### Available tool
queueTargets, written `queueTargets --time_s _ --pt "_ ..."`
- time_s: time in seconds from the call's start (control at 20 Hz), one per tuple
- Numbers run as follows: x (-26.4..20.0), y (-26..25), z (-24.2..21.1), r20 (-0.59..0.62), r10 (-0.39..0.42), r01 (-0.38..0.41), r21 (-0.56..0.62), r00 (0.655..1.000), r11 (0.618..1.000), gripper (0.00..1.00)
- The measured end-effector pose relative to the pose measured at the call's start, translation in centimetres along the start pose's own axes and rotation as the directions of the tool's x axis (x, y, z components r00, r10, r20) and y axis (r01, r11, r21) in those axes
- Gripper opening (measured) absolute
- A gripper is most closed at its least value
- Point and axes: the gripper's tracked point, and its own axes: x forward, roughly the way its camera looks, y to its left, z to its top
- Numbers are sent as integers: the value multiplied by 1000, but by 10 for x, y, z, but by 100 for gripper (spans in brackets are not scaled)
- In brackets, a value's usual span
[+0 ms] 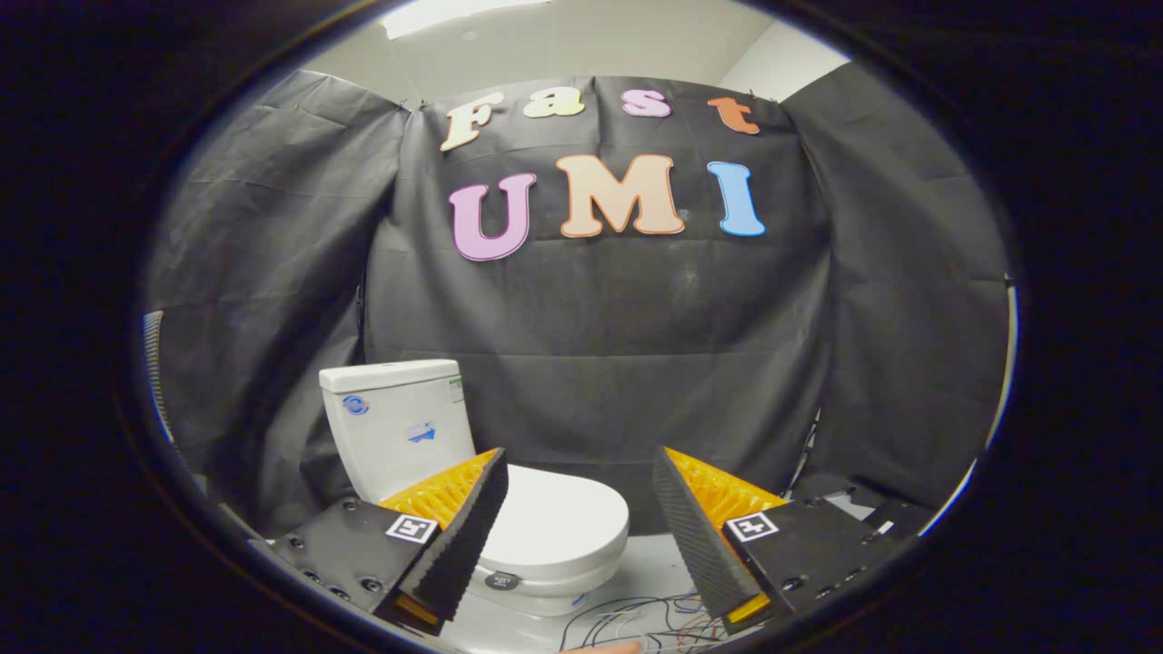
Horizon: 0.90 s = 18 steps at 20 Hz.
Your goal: Open the toilet lid.
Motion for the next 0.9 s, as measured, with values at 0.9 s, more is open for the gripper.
queueTargets --time_s 0.9 --pt "91 29 6 7 84 -84 -2 996 996 86"
